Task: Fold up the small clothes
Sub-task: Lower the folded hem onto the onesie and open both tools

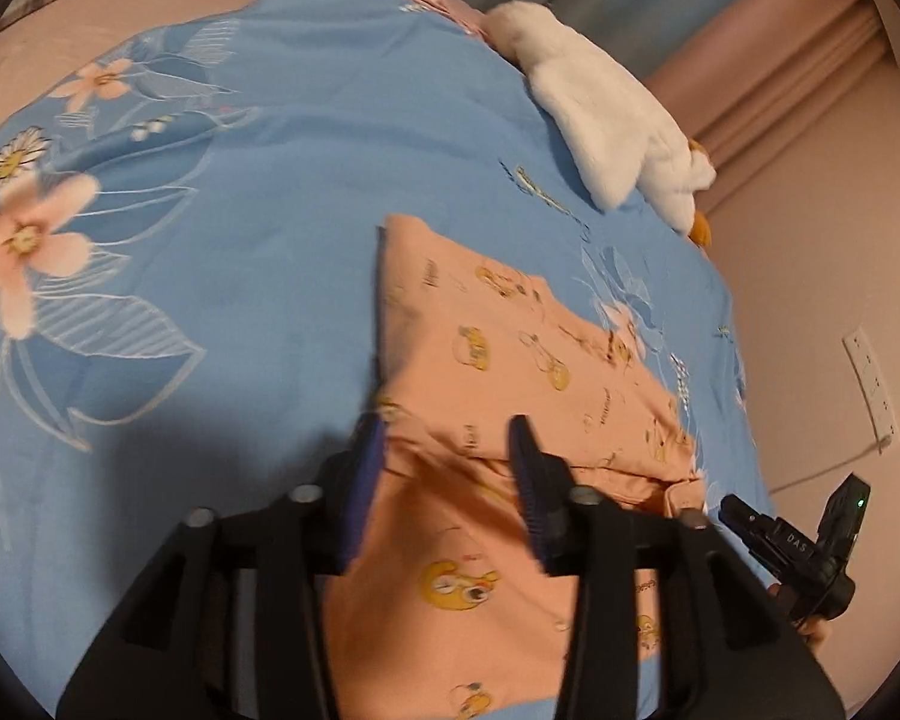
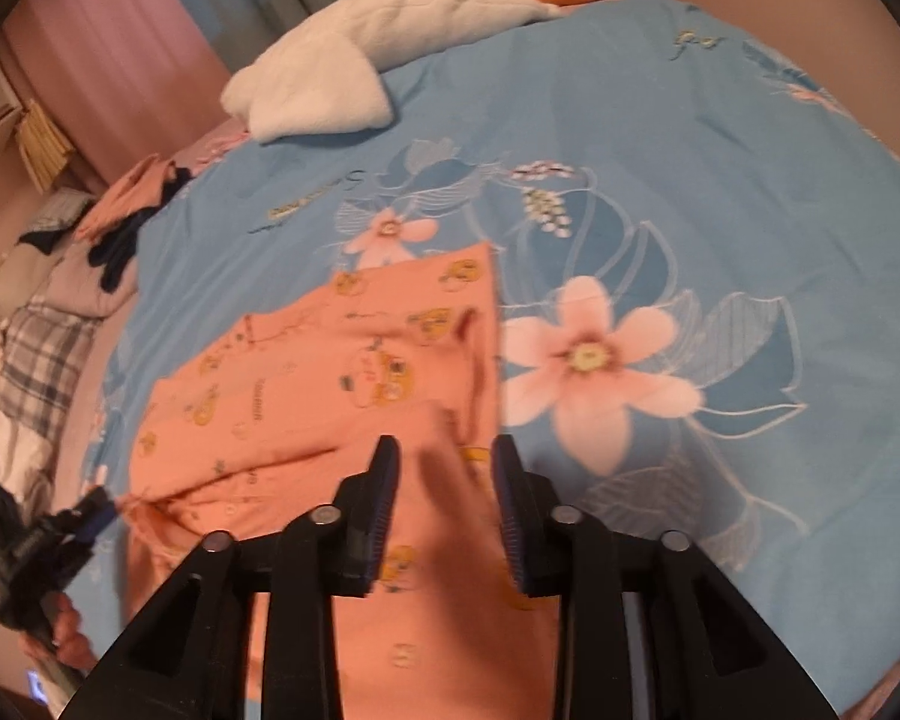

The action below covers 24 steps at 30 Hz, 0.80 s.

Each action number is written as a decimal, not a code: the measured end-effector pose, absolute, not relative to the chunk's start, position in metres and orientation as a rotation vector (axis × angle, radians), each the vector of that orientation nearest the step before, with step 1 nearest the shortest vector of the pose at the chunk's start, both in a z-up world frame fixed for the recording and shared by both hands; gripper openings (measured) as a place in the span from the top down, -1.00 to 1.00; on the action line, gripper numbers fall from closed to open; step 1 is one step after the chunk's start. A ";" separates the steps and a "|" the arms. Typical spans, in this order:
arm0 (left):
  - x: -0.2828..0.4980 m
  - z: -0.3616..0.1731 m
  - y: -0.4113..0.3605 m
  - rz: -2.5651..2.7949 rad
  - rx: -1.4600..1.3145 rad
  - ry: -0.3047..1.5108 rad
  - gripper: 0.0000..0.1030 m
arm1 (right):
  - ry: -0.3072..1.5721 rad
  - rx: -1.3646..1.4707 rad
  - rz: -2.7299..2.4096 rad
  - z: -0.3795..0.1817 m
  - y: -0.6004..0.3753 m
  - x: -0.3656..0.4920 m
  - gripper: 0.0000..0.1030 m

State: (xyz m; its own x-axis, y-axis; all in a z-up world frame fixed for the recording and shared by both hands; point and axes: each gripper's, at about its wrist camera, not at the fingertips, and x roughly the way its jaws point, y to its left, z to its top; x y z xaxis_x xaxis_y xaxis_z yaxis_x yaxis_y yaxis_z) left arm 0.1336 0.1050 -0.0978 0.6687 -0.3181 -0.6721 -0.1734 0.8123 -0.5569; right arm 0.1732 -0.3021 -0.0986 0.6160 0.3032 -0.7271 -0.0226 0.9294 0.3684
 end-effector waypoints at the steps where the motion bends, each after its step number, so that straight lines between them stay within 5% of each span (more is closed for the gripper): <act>1: 0.130 -0.097 0.109 -0.071 -0.626 0.842 0.00 | 0.900 0.336 0.185 -0.102 -0.303 0.174 0.10; 9: 0.113 -0.111 0.127 -0.018 -0.631 0.904 -0.01 | 0.953 0.241 0.230 -0.120 -0.279 0.188 0.10; 11: 0.112 -0.113 0.126 -0.015 -0.624 0.920 -0.01 | 0.965 0.202 0.216 -0.125 -0.270 0.192 0.26; 13: 0.110 -0.113 0.124 -0.026 -0.616 0.925 -0.01 | 0.956 0.173 0.195 -0.123 -0.268 0.191 0.88; 24: 0.139 -0.116 0.092 -0.124 -0.470 0.948 -0.01 | 0.834 0.349 0.208 -0.089 -0.298 0.167 0.90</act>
State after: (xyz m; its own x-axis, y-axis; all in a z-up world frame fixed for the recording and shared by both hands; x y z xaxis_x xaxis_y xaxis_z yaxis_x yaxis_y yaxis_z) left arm 0.1393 0.0922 -0.1157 0.5847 -0.3046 -0.7519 -0.1007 0.8925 -0.4398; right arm 0.1665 -0.2980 -0.0891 0.6563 0.3151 -0.6855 -0.0440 0.9230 0.3822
